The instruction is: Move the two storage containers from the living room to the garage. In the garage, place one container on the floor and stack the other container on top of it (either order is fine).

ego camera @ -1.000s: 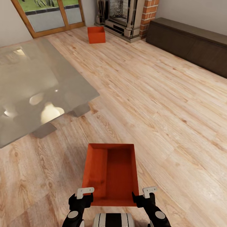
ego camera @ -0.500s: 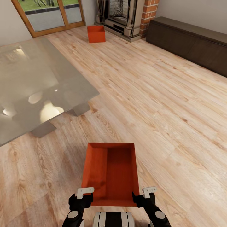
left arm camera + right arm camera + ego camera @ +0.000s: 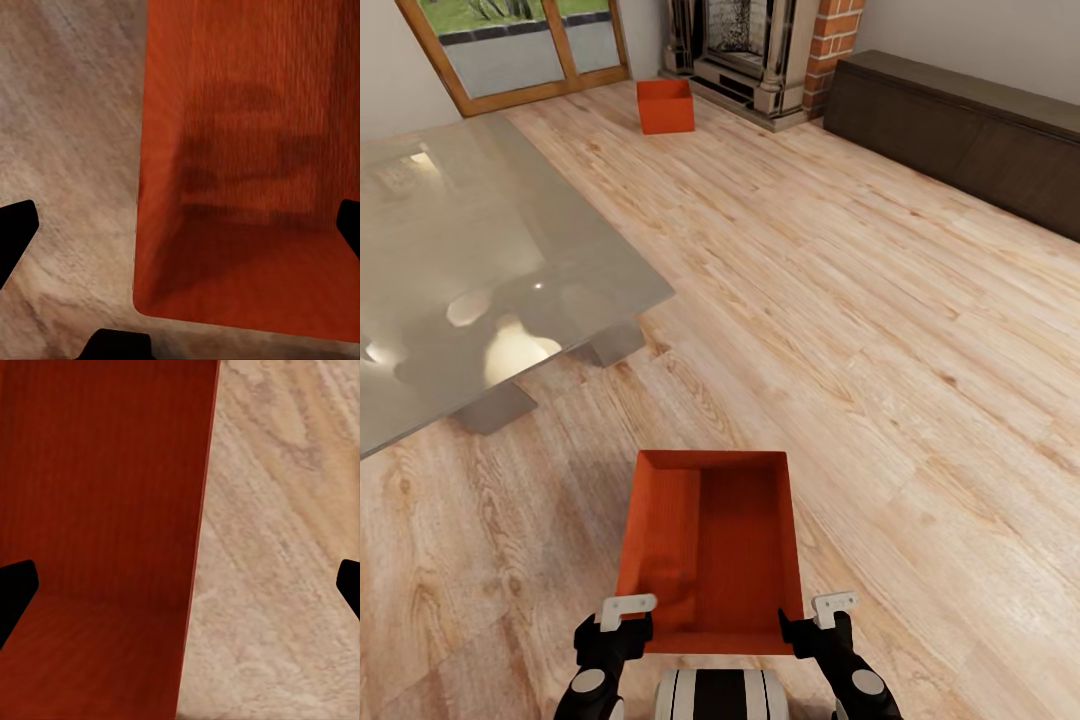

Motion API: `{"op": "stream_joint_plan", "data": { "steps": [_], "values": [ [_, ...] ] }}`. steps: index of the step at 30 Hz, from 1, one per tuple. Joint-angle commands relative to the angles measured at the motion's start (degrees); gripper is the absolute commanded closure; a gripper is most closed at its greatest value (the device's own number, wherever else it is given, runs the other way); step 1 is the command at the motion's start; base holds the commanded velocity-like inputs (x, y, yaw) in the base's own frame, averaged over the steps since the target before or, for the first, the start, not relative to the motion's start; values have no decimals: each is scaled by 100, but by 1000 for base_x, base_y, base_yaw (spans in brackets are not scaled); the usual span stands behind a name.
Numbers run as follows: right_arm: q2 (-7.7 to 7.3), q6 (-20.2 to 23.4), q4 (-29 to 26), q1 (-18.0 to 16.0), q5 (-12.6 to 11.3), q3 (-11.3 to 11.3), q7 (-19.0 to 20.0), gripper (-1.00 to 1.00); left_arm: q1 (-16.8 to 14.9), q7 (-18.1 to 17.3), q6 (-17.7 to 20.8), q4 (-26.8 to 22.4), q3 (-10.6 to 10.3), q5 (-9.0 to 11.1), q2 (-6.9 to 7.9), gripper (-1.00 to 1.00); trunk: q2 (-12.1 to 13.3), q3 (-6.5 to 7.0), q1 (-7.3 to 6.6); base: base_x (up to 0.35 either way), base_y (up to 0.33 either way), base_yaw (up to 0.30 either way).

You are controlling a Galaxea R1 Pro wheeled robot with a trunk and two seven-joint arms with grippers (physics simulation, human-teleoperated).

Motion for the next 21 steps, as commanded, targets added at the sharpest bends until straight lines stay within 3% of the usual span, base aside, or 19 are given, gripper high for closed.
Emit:
{"op": "stream_joint_plan", "data": {
  "steps": [1, 15, 21],
  "values": [
    [2, 33, -11, -1, 53, -7, 15, -100, -2, 42, 25, -8, -13, 33, 7, -100, -1, -3, -1, 0, 0, 0],
    [2, 33, -11, 0, 53, -7, 15, -100, -2, 42, 40, -1, -23, 1, 34, -100, -1, -3, -1, 0, 0, 0],
    [2, 33, -11, -1, 53, -7, 15, -100, -2, 10, 43, 1, -23, -485, 21, -100, -1, -3, -1, 0, 0, 0]
  ]
}}
